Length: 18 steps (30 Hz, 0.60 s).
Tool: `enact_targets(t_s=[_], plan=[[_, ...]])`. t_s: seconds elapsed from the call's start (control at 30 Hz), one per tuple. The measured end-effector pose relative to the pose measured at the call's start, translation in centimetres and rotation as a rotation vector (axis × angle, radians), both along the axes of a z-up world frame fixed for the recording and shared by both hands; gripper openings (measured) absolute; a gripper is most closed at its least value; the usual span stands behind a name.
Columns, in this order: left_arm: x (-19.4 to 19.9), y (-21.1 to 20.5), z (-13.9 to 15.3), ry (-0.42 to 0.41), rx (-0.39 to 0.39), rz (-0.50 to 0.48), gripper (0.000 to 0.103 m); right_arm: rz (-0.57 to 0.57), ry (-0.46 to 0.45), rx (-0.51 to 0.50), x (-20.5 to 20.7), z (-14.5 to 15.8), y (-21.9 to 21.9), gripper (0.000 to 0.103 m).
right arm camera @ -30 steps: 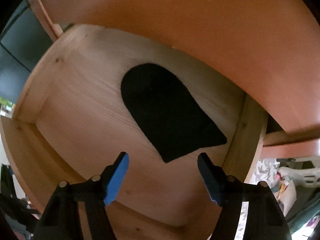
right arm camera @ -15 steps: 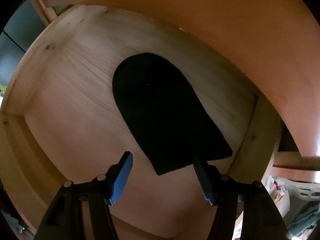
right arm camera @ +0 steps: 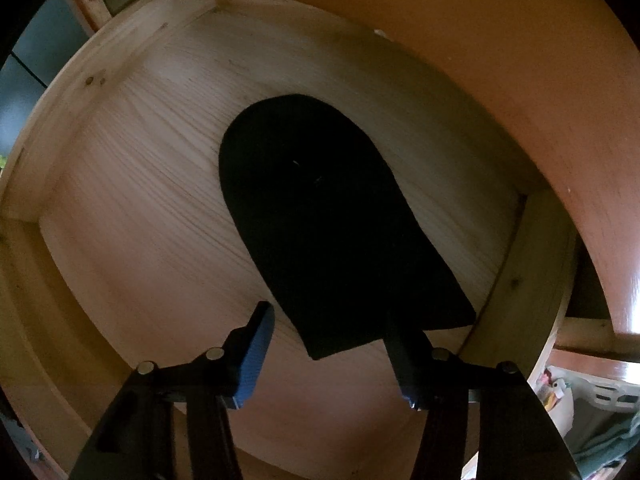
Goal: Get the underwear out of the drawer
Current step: 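Close the right gripper on the black cloth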
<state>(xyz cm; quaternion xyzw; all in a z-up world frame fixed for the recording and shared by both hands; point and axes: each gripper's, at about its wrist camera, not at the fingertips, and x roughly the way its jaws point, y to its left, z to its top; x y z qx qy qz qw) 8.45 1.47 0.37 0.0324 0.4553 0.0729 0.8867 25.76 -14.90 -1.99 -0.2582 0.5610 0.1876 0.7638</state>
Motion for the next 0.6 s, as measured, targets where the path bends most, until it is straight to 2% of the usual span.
enact_targets(t_s=[0.17,0.4,0.6], plan=[[0.2,0.0,-0.4,0.011,-0.005,0.001,0.102,0.003,-0.006,-0.002,-0.4,0.3,-0.3,0.049],[0.5,0.0,-0.8,0.022,-0.008,-0.001,0.102,0.011,-0.031,-0.024,-0.8,0.1,-0.9,0.032],[0.6,0.1,-1.0,0.029,-0.015,0.002,0.102,0.016,-0.044,-0.027,-1.2,0.5,-0.8,0.022]])
